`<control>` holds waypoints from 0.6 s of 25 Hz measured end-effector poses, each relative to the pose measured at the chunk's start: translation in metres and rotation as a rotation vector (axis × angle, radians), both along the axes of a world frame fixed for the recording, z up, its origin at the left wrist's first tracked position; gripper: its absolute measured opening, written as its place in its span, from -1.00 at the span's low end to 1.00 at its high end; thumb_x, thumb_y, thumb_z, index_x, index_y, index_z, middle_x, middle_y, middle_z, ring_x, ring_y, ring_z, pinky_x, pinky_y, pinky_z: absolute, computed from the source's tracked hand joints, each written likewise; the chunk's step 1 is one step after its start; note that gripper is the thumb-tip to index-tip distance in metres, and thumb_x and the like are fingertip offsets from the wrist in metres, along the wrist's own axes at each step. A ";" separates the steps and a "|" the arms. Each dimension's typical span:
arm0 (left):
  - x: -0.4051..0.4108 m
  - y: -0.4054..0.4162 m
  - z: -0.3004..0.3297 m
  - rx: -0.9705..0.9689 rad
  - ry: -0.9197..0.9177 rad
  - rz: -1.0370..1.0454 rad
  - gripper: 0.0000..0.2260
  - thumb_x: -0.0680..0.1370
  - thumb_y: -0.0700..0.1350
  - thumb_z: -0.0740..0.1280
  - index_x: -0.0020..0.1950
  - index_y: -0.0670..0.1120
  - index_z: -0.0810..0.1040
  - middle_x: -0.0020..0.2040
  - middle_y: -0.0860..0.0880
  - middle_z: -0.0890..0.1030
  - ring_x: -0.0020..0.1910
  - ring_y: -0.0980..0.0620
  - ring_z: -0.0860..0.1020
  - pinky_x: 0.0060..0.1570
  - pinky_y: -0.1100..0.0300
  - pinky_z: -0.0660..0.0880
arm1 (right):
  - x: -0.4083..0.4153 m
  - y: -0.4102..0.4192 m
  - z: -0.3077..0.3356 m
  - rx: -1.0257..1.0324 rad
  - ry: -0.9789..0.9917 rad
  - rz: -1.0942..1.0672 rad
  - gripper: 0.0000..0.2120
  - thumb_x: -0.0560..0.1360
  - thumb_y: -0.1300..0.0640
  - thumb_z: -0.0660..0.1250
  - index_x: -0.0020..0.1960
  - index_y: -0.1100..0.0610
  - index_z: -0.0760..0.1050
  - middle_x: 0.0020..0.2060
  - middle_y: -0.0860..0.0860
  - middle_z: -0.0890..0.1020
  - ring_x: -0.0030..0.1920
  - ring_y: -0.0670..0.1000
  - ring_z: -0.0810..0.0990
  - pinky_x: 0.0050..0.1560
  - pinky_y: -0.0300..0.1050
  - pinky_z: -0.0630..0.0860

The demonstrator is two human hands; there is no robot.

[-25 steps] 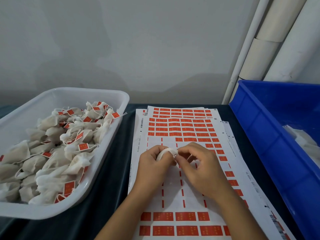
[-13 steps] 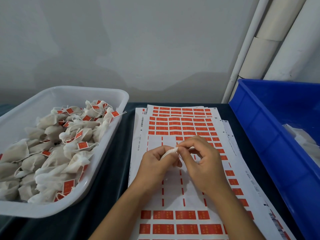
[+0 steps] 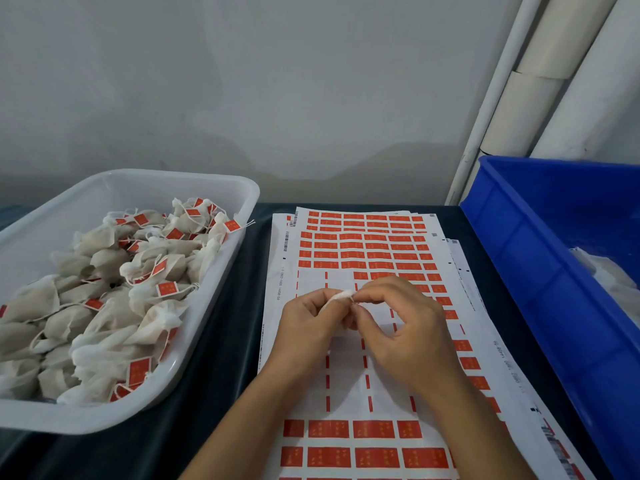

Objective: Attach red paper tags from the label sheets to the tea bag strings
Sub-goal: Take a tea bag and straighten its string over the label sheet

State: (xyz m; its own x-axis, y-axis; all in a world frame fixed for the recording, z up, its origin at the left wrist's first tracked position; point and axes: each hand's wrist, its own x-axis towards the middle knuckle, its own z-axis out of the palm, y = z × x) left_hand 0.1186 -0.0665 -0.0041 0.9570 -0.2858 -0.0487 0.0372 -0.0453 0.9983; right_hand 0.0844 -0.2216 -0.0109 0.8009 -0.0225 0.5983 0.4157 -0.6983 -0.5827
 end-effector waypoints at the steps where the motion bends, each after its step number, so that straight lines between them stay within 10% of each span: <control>1: 0.000 0.000 0.000 0.017 -0.007 0.008 -0.72 0.67 0.05 0.31 -0.18 0.09 0.71 -0.22 0.06 0.69 -0.19 0.17 0.64 -0.16 0.31 0.52 | 0.000 0.000 0.000 -0.008 0.003 -0.006 -0.85 0.54 0.06 0.46 0.11 0.01 0.65 0.03 -0.18 0.65 0.09 -0.20 0.60 0.12 -0.42 0.52; 15: 0.001 -0.004 -0.006 0.154 -0.157 0.026 -0.79 0.63 -0.06 0.35 -0.19 0.03 0.68 -0.25 0.07 0.68 -0.21 0.13 0.64 -0.22 0.35 0.55 | 0.004 0.005 -0.006 -0.142 0.070 -0.090 -0.90 0.52 0.02 0.38 -0.02 -0.07 0.47 -0.09 -0.18 0.57 -0.14 -0.10 0.55 -0.12 -0.44 0.47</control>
